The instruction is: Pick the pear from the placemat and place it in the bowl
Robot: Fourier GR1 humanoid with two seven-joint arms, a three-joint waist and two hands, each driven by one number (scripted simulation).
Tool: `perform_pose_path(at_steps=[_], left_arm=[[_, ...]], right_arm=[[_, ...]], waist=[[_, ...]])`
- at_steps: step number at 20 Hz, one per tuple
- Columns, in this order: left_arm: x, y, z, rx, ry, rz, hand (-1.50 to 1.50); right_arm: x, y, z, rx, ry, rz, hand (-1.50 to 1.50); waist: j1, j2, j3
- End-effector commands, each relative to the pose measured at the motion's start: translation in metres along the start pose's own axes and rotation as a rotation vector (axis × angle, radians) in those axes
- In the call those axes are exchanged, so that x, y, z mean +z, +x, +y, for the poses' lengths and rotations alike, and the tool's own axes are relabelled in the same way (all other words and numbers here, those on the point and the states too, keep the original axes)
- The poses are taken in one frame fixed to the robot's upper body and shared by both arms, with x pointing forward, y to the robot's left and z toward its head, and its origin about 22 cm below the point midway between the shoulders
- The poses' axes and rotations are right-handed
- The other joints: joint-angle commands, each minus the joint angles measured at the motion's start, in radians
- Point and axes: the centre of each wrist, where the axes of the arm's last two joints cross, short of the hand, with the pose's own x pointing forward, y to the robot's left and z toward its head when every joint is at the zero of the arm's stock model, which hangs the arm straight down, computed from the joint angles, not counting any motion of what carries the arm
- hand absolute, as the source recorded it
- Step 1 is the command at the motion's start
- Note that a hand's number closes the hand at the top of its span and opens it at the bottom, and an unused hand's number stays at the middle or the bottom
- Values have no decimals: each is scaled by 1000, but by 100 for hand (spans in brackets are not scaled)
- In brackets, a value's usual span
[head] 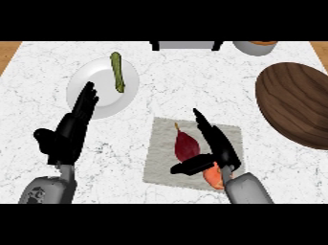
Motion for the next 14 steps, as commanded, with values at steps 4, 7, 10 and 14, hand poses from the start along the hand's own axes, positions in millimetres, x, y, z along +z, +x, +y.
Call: perform_pose_path(at_steps=[4,7,10,14], left_arm=[[-2,-16,8,-9,1,6,0],[-5,-2,-10,-8,-9,11,0],[-5,-15,-9,-11,-19,14,0],[-3,-1,8,10,-4,-6,0]], right_arm=[[-12,-15,-7,134,3,61,-150],[-29,-11,1,129,23,76,-150],[-14,-23,8,97,42,49,-150],[-14,-10,32,271,146,-63,150]], waist=[[-1,0,0],[1,1,0],[-2,0,0],[1,-1,0]])
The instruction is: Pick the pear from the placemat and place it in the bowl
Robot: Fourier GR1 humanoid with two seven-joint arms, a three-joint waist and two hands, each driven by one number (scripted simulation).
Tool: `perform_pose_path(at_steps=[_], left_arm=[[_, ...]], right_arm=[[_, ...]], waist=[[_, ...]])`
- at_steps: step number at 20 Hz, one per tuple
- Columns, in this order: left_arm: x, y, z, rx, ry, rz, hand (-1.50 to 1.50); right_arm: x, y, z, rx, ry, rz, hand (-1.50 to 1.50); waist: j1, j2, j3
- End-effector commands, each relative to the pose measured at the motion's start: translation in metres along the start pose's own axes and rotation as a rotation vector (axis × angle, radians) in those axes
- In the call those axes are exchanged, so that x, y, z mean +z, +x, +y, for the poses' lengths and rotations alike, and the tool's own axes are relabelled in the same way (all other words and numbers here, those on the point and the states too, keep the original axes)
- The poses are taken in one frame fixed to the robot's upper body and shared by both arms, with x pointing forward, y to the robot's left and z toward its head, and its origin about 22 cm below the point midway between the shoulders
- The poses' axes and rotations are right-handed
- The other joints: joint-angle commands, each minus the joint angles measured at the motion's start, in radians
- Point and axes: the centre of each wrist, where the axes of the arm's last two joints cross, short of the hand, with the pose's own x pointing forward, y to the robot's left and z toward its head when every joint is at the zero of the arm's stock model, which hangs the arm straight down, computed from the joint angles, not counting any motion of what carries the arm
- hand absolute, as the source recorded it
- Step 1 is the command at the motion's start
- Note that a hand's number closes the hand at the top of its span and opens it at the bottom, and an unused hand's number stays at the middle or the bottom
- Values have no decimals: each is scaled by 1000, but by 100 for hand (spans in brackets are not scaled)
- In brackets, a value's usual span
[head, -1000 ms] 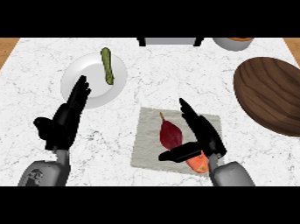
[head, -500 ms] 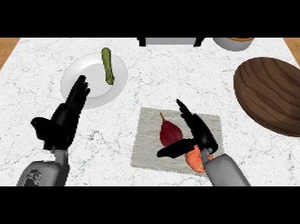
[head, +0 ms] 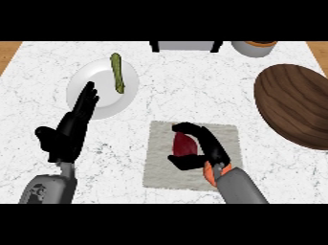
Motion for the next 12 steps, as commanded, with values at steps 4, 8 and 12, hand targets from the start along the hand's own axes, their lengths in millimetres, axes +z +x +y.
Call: perform_pose_path(at_steps=[4,8,12], left_arm=[[15,0,-1,0,14,-4,0],[9,-5,-7,5,-21,19,0],[6,5,3,4,32,20,0]], right_arm=[[3,-8,29,104,90,-67,150],[21,-21,4,107,-19,-96,150],[53,-26,-54,198,-215,-141,150]], waist=[[5,10,8],[-3,10,8],[-19,6,7]])
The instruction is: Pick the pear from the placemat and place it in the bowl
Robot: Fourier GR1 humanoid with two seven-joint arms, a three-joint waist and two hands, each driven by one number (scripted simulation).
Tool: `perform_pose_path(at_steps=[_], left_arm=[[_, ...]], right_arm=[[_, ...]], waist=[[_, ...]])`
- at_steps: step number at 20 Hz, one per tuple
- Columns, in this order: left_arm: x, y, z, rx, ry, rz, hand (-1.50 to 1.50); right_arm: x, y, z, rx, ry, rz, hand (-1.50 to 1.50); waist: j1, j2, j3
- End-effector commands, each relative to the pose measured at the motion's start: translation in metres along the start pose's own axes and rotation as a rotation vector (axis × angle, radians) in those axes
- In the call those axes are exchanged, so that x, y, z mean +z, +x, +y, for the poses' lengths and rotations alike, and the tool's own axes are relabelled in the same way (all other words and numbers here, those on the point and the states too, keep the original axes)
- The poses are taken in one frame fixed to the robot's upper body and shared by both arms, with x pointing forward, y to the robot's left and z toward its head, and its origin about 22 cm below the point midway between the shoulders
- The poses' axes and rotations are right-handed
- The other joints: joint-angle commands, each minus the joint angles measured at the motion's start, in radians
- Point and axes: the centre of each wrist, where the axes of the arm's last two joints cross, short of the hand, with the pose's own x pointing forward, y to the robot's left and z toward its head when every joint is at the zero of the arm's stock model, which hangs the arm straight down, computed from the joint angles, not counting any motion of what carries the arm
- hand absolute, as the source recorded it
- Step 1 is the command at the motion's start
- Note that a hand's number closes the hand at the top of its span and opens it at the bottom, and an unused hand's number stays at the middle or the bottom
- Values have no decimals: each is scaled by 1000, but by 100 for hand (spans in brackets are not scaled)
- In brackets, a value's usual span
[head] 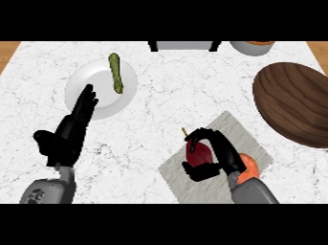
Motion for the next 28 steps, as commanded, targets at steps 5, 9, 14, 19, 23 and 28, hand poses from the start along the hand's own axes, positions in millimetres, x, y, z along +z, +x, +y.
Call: perform_pose_path(at_steps=[5,9,14,19,23,28], left_arm=[[11,-12,2,-5,1,-19,0],[12,-7,7,9,14,-11,0],[5,-3,-4,-14,6,-15,0],[0,-5,3,0,21,-9,0],[17,-15,1,-25,0,-11,0],[-4,-5,-5,-14,-7,-8,0]], right_arm=[[44,16,-22,38,-203,-148,150],[70,34,-28,1,-287,-332,150],[91,79,-50,124,-441,-456,150],[115,124,-71,230,-571,-426,150],[129,158,-96,265,-629,-337,150],[109,194,-106,245,-669,-302,150]], waist=[[3,4,2],[-2,0,2],[-5,0,1],[1,2,0],[9,2,0],[11,6,1]])
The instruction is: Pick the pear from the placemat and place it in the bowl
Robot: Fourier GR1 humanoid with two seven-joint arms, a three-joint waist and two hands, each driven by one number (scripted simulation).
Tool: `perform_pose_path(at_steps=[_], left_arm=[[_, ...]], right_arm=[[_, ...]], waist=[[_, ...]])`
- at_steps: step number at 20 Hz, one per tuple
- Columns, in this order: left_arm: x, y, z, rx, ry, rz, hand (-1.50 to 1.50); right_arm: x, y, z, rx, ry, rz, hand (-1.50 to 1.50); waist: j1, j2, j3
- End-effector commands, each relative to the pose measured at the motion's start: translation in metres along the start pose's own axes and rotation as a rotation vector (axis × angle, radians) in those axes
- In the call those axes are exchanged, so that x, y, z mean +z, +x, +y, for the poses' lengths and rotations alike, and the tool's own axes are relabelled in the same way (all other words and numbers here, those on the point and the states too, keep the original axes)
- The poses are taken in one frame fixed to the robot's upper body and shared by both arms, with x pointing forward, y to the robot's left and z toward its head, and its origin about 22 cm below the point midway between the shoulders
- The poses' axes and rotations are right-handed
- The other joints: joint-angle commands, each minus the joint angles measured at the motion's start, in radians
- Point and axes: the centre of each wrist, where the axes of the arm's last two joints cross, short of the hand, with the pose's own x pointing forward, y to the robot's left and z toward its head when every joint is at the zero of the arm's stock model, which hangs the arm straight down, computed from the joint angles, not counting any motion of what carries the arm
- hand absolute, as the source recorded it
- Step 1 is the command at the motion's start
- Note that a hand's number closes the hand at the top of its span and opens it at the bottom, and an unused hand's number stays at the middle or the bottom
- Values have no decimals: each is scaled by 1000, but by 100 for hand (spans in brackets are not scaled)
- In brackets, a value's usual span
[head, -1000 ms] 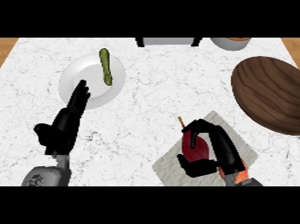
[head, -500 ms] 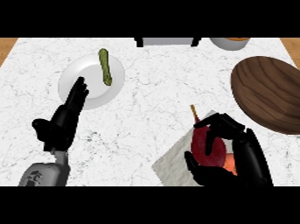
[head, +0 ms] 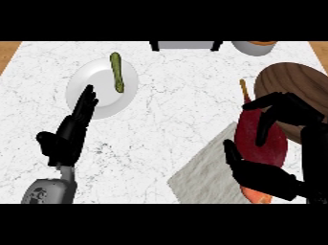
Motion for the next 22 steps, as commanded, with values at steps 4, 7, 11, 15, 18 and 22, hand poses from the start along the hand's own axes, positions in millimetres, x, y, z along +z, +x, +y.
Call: perform_pose_path(at_steps=[4,7,11,15,18,22], left_arm=[[-5,14,-9,20,-1,-6,0],[8,9,2,14,-3,-2,0],[-5,16,-2,3,-16,-4,0],[3,12,2,10,-3,-1,0],[-1,8,15,9,-4,2,0],[-23,26,-7,19,-19,8,0]], right_arm=[[-50,22,-29,30,-94,63,150],[-75,6,-39,57,-96,101,150],[-96,-12,-35,164,-106,165,150],[-106,-51,-60,318,-87,201,150],[-118,-81,-61,407,-100,218,150],[-139,-115,-66,435,-127,255,150]], waist=[[4,1,1],[7,2,1],[8,3,1],[8,4,1],[10,6,1],[7,7,2]])
